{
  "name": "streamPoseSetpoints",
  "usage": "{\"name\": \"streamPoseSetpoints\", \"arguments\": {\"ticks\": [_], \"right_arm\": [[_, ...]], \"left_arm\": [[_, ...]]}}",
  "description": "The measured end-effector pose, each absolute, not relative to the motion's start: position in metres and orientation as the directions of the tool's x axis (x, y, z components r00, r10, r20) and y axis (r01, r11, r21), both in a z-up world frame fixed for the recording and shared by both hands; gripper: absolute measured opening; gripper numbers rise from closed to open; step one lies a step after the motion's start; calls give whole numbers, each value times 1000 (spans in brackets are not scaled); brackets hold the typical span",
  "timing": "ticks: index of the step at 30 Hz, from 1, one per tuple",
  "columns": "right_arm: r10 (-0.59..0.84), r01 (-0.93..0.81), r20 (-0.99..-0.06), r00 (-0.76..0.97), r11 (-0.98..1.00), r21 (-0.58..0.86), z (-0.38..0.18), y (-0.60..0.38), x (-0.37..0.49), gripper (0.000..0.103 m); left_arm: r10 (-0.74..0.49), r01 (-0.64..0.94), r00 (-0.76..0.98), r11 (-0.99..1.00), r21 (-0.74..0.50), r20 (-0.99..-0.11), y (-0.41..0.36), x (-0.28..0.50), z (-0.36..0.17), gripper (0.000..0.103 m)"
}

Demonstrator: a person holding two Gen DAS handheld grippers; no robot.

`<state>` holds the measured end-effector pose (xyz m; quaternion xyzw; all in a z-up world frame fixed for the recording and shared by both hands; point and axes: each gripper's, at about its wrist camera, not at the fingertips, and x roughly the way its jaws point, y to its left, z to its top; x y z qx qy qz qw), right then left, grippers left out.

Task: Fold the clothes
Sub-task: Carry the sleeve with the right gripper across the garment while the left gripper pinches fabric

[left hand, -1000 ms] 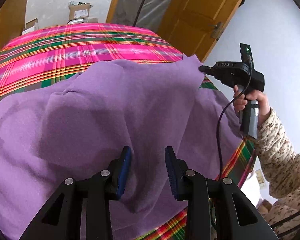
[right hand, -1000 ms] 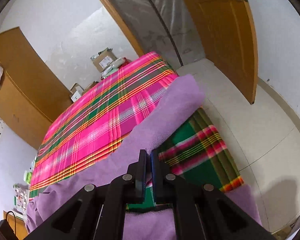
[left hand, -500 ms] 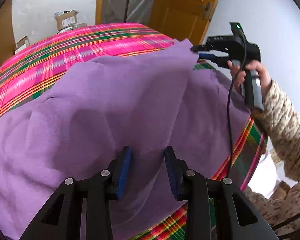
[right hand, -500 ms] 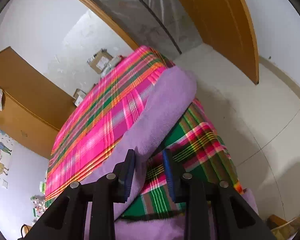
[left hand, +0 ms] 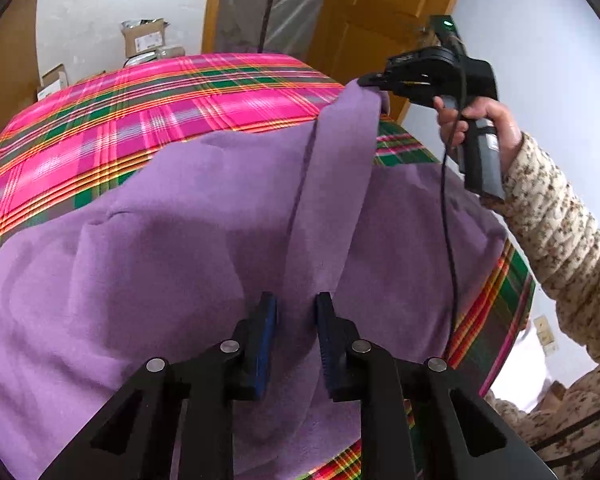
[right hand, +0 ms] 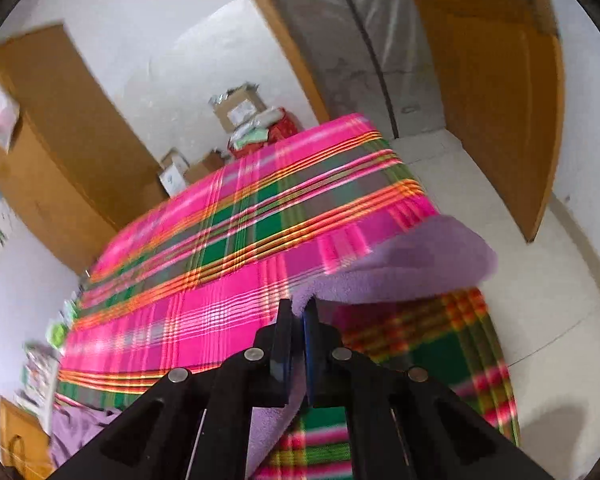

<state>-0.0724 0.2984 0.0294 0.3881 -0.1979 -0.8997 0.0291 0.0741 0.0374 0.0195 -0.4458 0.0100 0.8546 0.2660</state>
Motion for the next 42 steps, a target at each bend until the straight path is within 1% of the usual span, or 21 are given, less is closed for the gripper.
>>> {"name": "streamPoseSetpoints", "arguments": {"ticks": [3, 5, 7, 8, 9, 11, 13, 14, 15, 17, 18, 23, 27, 29, 31, 35, 42], "right_arm": [[-191, -92, -717, -671, -937, 336, 28, 281, -96, 5], [-190, -98, -724, -663, -937, 335, 25, 276, -108, 5], [-192, -93, -735, -650, -940, 328, 21, 269, -119, 5], [-193, -88, -741, -643, -943, 322, 18, 266, -123, 6], [-195, -76, -750, -632, -948, 310, 16, 261, -128, 8], [-207, -50, -766, -608, -954, 297, 11, 254, -137, 9], [-214, -24, -769, -602, -958, 285, 11, 250, -138, 14], [-214, -11, -765, -608, -961, 278, 13, 249, -137, 19], [-221, 5, -748, -626, -960, 279, 19, 250, -131, 27], [-234, 37, -713, -661, -959, 280, 30, 251, -121, 32], [-242, 50, -696, -676, -957, 284, 35, 252, -115, 33], [-301, 26, -656, -692, -918, 395, 47, 277, -91, 33], [-294, -26, -696, -655, -912, 410, 28, 289, -72, 33], [-329, -13, -701, -633, -901, 434, 16, 291, -66, 31], [-362, -1, -704, -611, -889, 458, 5, 292, -61, 28], [-433, 7, -684, -586, -847, 531, -8, 293, -72, 27], [-470, 0, -678, -566, -822, 570, -17, 288, -86, 27]], "left_arm": [[442, -444, -465, -866, -229, -767, 34, 72, 21, 21], [441, -434, -465, -869, -236, -768, 32, 71, 22, 23], [439, -435, -475, -870, -230, -763, 31, 75, 24, 27], [439, -436, -477, -870, -229, -761, 31, 76, 26, 28], [439, -437, -477, -870, -229, -761, 31, 77, 26, 28], [433, -438, -475, -871, -221, -766, 31, 78, 27, 33], [422, -438, -474, -874, -209, -773, 33, 81, 26, 34], [417, -437, -470, -876, -205, -778, 34, 81, 24, 34], [411, -436, -467, -877, -201, -783, 35, 81, 22, 34], [399, -432, -462, -881, -192, -792, 37, 81, 18, 34], [391, -426, -463, -885, -187, -795, 37, 80, 17, 34], [377, -408, -468, -894, -183, -799, 33, 79, 12, 34], [376, -409, -471, -895, -181, -798, 32, 87, 11, 34], [371, -409, -471, -896, -174, -801, 31, 88, 10, 34], [375, -414, -467, -893, -177, -801, 31, 92, 10, 34], [369, -411, -469, -895, -171, -802, 32, 91, 9, 34], [370, -401, -471, -898, -180, -801, 31, 93, 9, 34]]}}
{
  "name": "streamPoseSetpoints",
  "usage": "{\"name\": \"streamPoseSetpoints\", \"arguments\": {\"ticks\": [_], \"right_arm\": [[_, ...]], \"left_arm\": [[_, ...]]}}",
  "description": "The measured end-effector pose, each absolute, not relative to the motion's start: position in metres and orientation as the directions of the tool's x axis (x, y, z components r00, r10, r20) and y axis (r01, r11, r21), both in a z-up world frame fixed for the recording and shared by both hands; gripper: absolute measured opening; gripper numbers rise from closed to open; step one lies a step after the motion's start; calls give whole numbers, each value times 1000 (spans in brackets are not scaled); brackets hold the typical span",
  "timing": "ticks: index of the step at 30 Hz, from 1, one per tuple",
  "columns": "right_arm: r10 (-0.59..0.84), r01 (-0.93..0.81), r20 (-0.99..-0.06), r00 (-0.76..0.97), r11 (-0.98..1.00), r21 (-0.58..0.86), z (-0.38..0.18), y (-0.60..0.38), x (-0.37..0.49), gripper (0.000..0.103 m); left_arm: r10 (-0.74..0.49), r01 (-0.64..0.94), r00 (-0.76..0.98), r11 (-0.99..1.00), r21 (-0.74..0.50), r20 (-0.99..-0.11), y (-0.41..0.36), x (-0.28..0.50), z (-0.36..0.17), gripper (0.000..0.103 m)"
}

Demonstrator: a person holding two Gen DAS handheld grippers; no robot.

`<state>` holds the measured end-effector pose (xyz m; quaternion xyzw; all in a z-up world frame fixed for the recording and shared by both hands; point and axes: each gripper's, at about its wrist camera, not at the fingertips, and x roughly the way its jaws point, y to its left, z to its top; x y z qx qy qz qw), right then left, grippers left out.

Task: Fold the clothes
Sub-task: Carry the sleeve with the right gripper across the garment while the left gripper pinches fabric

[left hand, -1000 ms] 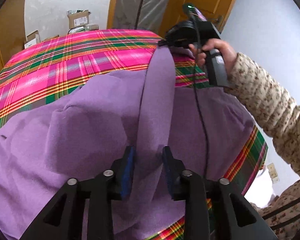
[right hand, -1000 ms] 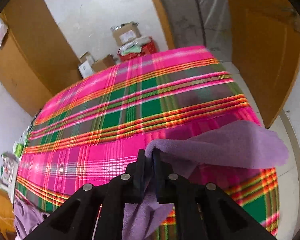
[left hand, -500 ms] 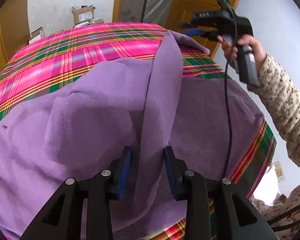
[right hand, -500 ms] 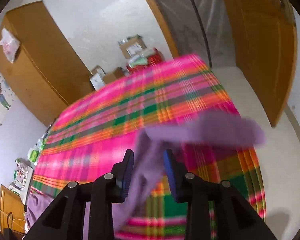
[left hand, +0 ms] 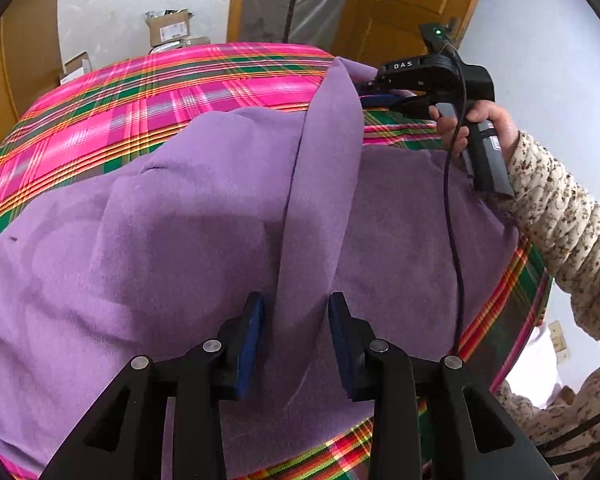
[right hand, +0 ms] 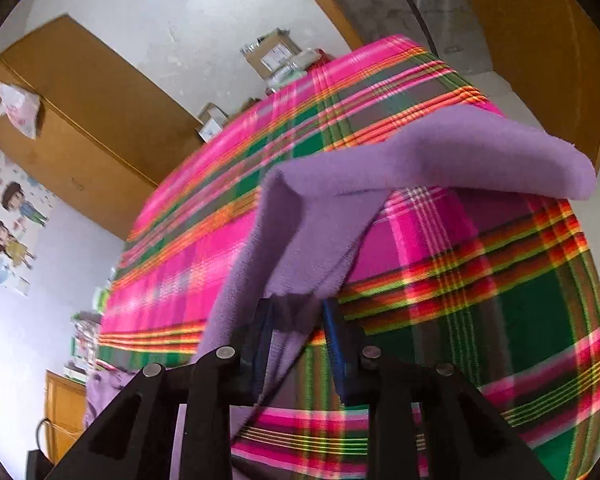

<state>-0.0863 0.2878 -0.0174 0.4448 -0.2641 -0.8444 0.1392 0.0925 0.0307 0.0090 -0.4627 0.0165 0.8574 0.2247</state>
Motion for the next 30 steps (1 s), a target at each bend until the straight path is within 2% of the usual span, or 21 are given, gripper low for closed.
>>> {"name": "streamPoseSetpoints", "arguments": {"ticks": [4, 6, 17, 23, 26, 30], "right_arm": [[-462, -9, -685, -564, -825, 564, -18, 283, -89, 25], [-444, -22, -697, -564, -835, 549, -18, 282, -90, 7], [-411, -16, -617, -672, -824, 566, 21, 294, -51, 5], [-312, -64, -630, -711, -864, 500, 38, 303, -12, 5], [-306, -63, -644, -701, -873, 484, 36, 304, -5, 5], [-314, -114, -651, -691, -842, 527, 22, 318, -7, 6]], "left_arm": [[365, -402, -473, -899, -172, -802, 32, 94, 8, 34], [360, -401, -476, -901, -166, -802, 33, 96, 8, 34], [346, -398, -488, -905, -148, -801, 34, 100, 10, 34], [341, -408, -493, -903, -134, -800, 38, 105, 10, 34], [337, -409, -495, -904, -128, -801, 39, 104, 9, 34], [365, -400, -487, -901, -169, -793, 35, 101, 8, 34]]}}
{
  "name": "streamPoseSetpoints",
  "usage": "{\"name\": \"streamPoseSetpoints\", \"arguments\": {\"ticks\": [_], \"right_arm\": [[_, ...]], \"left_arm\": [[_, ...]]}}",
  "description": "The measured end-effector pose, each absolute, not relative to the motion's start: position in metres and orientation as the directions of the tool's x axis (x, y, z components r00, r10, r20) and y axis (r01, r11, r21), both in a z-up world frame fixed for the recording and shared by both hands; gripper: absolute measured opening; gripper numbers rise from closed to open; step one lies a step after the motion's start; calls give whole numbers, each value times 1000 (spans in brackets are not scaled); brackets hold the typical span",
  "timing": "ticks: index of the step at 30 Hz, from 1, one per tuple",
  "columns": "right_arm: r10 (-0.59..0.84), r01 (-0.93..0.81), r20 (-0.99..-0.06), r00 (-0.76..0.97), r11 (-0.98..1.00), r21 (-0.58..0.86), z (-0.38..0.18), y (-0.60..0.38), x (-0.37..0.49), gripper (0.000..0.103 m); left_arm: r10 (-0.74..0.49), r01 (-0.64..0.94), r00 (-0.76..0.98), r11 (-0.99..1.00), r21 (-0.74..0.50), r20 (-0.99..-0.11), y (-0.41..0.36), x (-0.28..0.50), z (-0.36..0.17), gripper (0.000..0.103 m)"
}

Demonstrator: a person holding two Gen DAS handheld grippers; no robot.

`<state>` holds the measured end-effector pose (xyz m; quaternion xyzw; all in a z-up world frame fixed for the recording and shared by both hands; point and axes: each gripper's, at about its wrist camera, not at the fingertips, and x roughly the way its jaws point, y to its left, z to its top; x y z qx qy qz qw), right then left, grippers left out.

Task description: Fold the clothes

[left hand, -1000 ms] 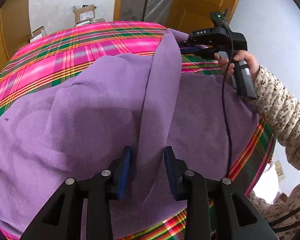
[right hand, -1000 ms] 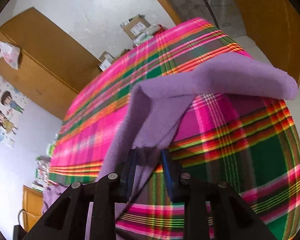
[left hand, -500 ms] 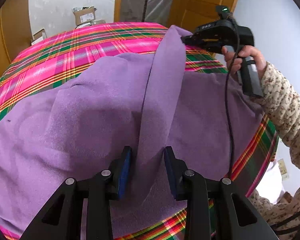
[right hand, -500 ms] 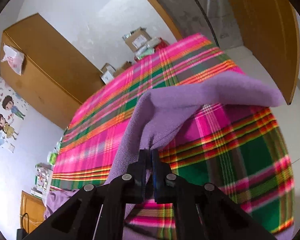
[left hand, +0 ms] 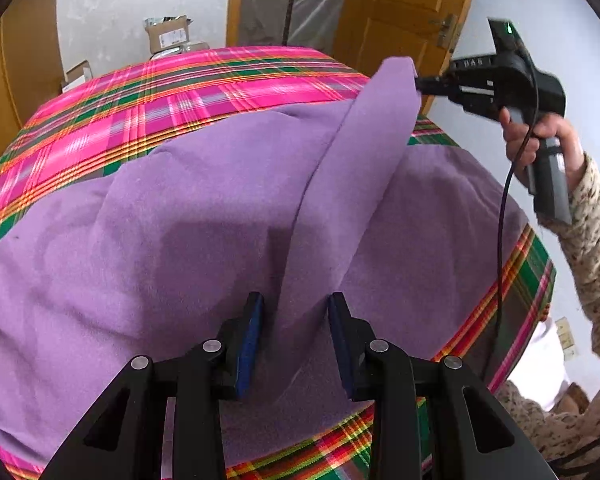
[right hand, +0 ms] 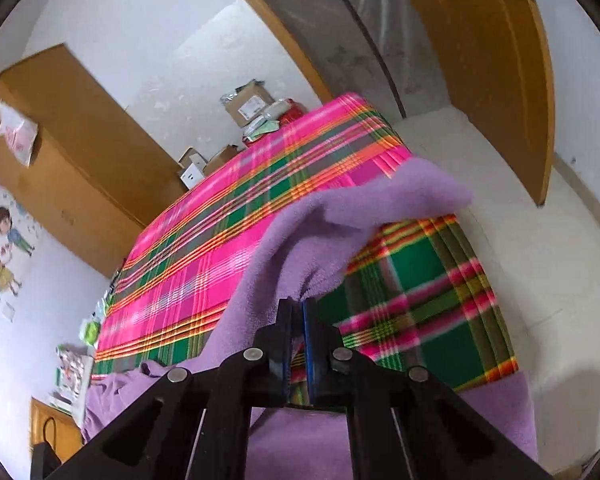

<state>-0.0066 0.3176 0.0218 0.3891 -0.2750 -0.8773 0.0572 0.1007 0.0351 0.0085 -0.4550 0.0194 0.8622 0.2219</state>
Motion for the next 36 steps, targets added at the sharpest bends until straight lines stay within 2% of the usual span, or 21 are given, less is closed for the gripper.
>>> {"name": "streamPoseSetpoints", "arguments": {"ticks": [9, 15, 19, 20, 22, 25, 29, 33, 34, 36], "right_arm": [[-330, -166, -664, -671, -806, 569, -1, 322, -8, 6], [-341, -169, -648, -681, -788, 592, 5, 323, -11, 7], [-342, -172, -656, -673, -790, 588, 0, 325, -6, 8], [-345, -174, -659, -669, -789, 590, -2, 327, -6, 8], [-335, -184, -667, -666, -792, 582, -2, 331, -1, 9], [-285, -188, -677, -678, -823, 535, 4, 330, 9, 9], [-178, -206, -651, -738, -859, 468, 20, 328, 27, 9], [-253, -129, -639, -727, -863, 489, 24, 318, 22, 9], [-256, -124, -641, -724, -865, 485, 24, 315, 18, 12], [-263, -112, -645, -718, -870, 480, 24, 309, 11, 30]], "left_arm": [[405, -418, -475, -885, -205, -781, 34, 102, 10, 33], [387, -454, -487, -878, -152, -783, 40, 114, 14, 33], [402, -467, -480, -869, -161, -780, 42, 114, 14, 33], [406, -471, -478, -867, -163, -779, 42, 114, 13, 31], [414, -478, -474, -862, -168, -777, 43, 115, 13, 10], [460, -504, -460, -839, -204, -759, 41, 117, 15, 5], [519, -538, -424, -803, -255, -742, 41, 120, 15, 3], [520, -552, -426, -798, -243, -741, 44, 124, 16, 3], [500, -536, -449, -814, -225, -741, 43, 123, 17, 4], [471, -505, -478, -838, -207, -742, 41, 120, 18, 6]]}}
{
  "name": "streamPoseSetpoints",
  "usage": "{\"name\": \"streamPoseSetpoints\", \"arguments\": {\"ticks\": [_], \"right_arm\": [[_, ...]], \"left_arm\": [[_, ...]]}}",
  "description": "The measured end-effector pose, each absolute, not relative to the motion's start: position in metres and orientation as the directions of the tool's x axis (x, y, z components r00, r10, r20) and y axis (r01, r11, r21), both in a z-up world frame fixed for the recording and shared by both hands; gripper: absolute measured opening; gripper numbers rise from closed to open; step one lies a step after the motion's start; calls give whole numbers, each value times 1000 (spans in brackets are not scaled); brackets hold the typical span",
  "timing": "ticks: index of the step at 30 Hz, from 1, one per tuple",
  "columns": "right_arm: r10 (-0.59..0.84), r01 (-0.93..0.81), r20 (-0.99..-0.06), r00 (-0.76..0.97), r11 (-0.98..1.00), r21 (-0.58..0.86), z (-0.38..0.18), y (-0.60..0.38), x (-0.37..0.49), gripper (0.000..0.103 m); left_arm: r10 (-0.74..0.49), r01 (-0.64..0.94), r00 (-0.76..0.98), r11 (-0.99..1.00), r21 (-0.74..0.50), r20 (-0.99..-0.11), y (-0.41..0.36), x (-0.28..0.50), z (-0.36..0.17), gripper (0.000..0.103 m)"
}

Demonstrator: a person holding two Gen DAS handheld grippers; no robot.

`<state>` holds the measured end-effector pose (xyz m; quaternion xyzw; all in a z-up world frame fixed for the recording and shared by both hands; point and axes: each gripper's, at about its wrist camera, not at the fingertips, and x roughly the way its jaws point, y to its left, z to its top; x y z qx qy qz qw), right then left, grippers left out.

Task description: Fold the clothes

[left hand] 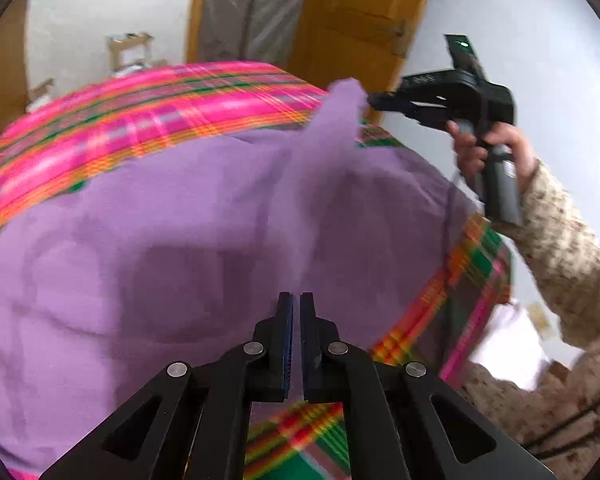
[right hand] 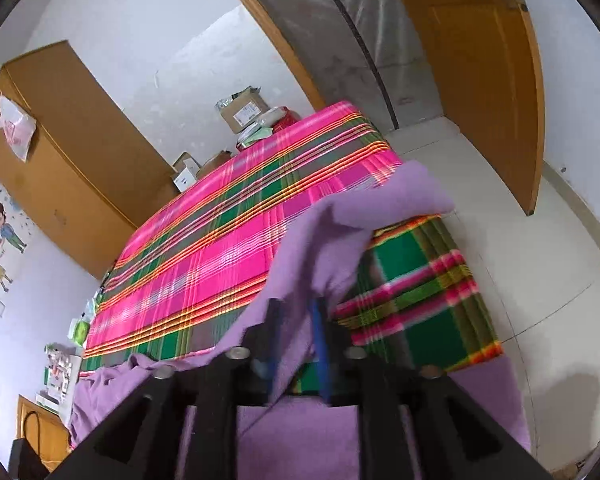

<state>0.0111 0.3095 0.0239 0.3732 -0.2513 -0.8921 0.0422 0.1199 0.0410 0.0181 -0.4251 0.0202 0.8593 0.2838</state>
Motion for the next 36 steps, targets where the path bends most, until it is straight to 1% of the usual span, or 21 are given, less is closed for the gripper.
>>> {"name": "streamPoseSetpoints", "arguments": {"ticks": [1, 4, 5, 8, 10, 11, 15, 17, 18, 19, 21, 24, 28, 30, 35, 36], "right_arm": [[-270, -107, -646, -714, -870, 482, 23, 308, 6, 34], [-276, -110, -649, -708, -866, 488, 22, 304, -8, 36], [-276, -112, -651, -707, -865, 489, 22, 303, -12, 38], [-282, -118, -666, -691, -865, 488, 17, 302, -23, 37], [-259, -129, -666, -699, -871, 475, 17, 302, -24, 18], [-246, -136, -664, -706, -873, 468, 18, 303, -23, 5], [-247, -136, -642, -726, -864, 485, 24, 309, -10, 5], [-242, -133, -629, -739, -862, 489, 29, 312, -1, 5], [-243, -130, -617, -748, -858, 496, 31, 315, 6, 5], [-244, -126, -605, -758, -856, 502, 34, 317, 12, 5], [-241, -125, -585, -774, -848, 515, 36, 324, 25, 5], [-248, -133, -572, -782, -830, 542, 30, 337, 41, 5], [-239, -183, -600, -764, -811, 555, 15, 347, 47, 5], [-235, -198, -598, -767, -799, 568, 10, 351, 51, 5], [-200, -205, -587, -785, -809, 551, 20, 348, 60, 5], [-197, -198, -581, -790, -814, 545, 24, 345, 61, 5]], "left_arm": [[458, -490, -488, -848, -201, -743, 40, 118, 18, 13], [438, -479, -492, -858, -186, -753, 41, 117, 17, 24], [425, -477, -499, -862, -171, -755, 42, 118, 17, 25], [405, -471, -509, -870, -149, -760, 43, 118, 16, 25], [403, -463, -502, -873, -156, -765, 40, 116, 13, 25], [402, -460, -499, -874, -158, -768, 39, 115, 12, 25], [408, -465, -483, -869, -168, -775, 41, 113, 8, 25], [414, -469, -478, -866, -174, -775, 43, 113, 6, 25], [417, -469, -476, -865, -177, -774, 43, 112, 6, 22], [419, -468, -477, -865, -180, -773, 42, 111, 6, 16], [426, -472, -481, -862, -184, -766, 41, 112, 8, 7], [450, -487, -489, -852, -195, -747, 38, 117, 13, 5], [486, -505, -488, -835, -219, -725, 34, 124, 20, 3], [494, -507, -487, -831, -227, -720, 32, 127, 22, 3], [468, -497, -495, -844, -204, -732, 36, 128, 21, 3], [458, -493, -499, -848, -194, -736, 37, 128, 20, 5]]}}
